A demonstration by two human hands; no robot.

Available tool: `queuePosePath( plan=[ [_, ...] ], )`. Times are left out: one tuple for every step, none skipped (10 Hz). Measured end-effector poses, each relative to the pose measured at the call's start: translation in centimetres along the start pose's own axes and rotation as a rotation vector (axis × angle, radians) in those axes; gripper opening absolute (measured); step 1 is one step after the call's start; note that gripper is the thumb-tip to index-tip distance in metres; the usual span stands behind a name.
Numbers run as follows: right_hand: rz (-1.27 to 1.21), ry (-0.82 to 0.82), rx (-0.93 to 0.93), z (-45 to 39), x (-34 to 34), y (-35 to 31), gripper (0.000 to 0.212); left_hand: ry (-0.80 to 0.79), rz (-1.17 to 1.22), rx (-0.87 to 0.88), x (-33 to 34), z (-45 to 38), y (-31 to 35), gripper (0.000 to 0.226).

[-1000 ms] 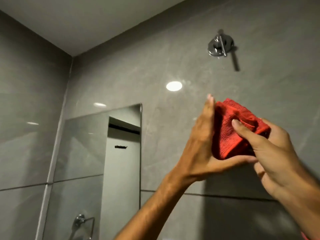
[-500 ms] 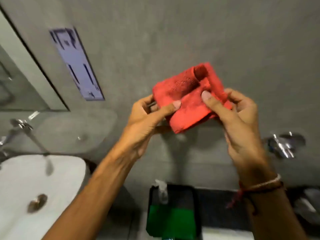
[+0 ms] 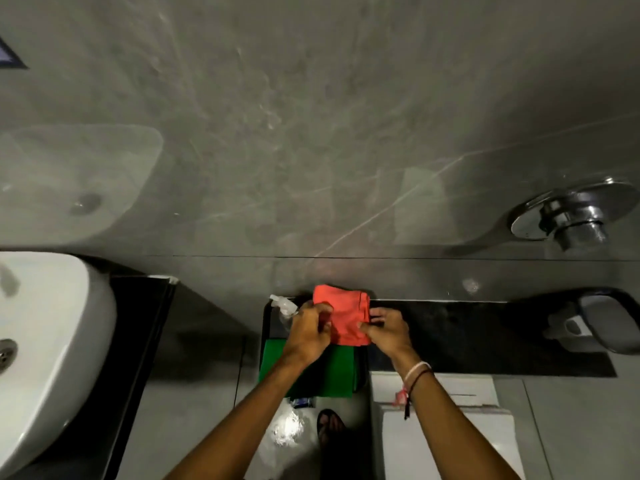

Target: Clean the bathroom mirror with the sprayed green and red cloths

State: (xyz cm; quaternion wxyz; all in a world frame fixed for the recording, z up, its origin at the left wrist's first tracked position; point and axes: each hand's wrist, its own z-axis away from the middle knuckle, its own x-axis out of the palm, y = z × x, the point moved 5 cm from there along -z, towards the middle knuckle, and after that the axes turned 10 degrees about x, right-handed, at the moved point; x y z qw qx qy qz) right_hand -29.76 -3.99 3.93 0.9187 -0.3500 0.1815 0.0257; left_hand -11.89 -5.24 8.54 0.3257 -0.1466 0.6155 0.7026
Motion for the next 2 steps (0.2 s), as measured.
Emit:
queuePosePath(
  plan=[
    [0.057, -0.043, 0.036, -2.0, 1.2, 1.7, 0.042, -0.158, -0.089, -0.017, 2.4, -0.9, -1.7, 0.047],
    [0.029, -0.131, 0.070, -3.7, 2.5, 3.1, 0.046, -0.269, -0.086, -0.031, 4.3, -1.4, -3.4, 0.056]
  ],
)
